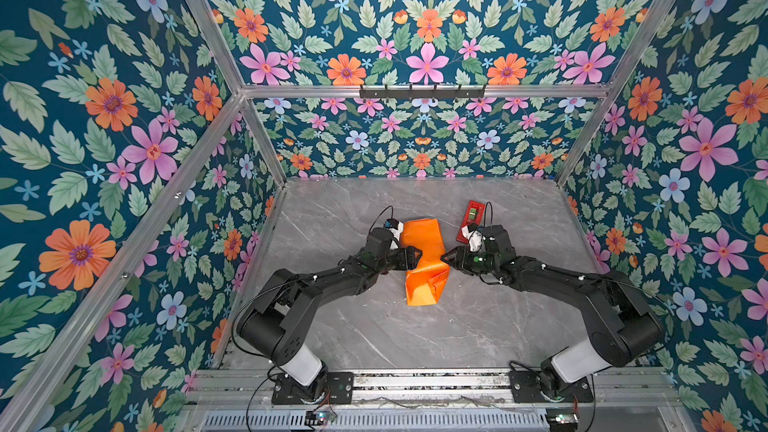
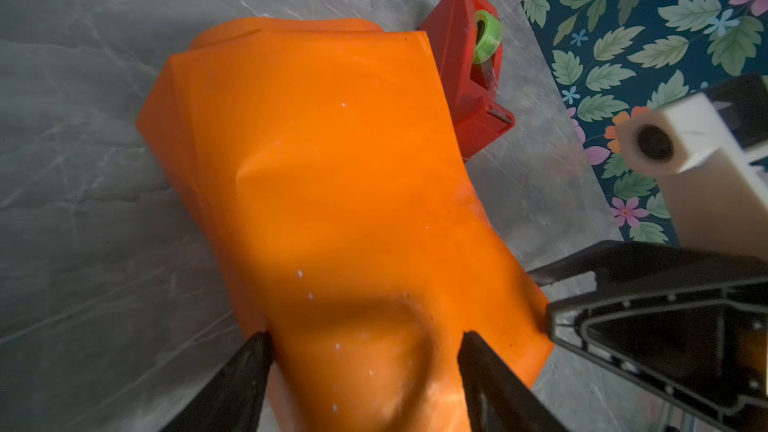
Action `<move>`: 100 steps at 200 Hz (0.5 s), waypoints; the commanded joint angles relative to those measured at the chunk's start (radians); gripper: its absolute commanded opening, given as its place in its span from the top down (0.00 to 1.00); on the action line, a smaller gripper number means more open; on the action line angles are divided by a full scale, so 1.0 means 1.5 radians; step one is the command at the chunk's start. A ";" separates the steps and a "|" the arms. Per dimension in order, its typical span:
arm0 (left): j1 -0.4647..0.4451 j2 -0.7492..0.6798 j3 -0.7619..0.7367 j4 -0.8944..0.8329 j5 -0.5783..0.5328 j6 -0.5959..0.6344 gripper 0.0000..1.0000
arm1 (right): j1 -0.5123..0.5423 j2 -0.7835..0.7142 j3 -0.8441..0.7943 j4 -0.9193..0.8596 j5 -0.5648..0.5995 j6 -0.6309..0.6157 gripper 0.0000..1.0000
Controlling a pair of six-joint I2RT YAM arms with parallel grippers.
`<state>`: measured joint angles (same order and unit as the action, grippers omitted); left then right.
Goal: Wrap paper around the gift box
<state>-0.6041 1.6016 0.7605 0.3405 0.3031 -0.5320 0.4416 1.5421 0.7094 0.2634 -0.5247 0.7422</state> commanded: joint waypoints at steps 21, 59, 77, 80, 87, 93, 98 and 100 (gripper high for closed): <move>0.011 0.001 0.014 -0.002 0.036 0.018 0.25 | 0.029 -0.041 -0.048 0.042 0.003 0.029 0.57; 0.039 -0.066 -0.027 -0.038 -0.020 0.056 0.20 | 0.028 -0.147 -0.047 -0.121 0.152 -0.052 0.52; 0.060 -0.143 -0.095 -0.045 -0.086 0.054 0.20 | 0.034 -0.177 -0.016 -0.167 0.183 -0.097 0.52; 0.062 -0.156 -0.107 -0.049 -0.098 0.050 0.21 | 0.038 -0.178 -0.009 -0.171 0.185 -0.103 0.52; 0.068 -0.183 -0.129 -0.065 -0.124 0.038 0.22 | 0.050 -0.174 0.011 -0.183 0.189 -0.121 0.52; 0.072 -0.199 -0.142 -0.082 -0.137 0.031 0.24 | 0.065 -0.166 0.032 -0.197 0.194 -0.139 0.52; 0.073 -0.211 -0.152 -0.096 -0.145 0.028 0.26 | 0.079 -0.154 0.051 -0.208 0.198 -0.154 0.52; 0.074 -0.214 -0.154 -0.101 -0.148 0.028 0.27 | 0.085 -0.149 0.058 -0.212 0.199 -0.158 0.53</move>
<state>-0.5087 1.3479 0.5869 0.2790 0.2138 -0.4717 0.5114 1.2877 0.7132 0.0631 -0.3046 0.6403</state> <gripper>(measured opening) 0.765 0.486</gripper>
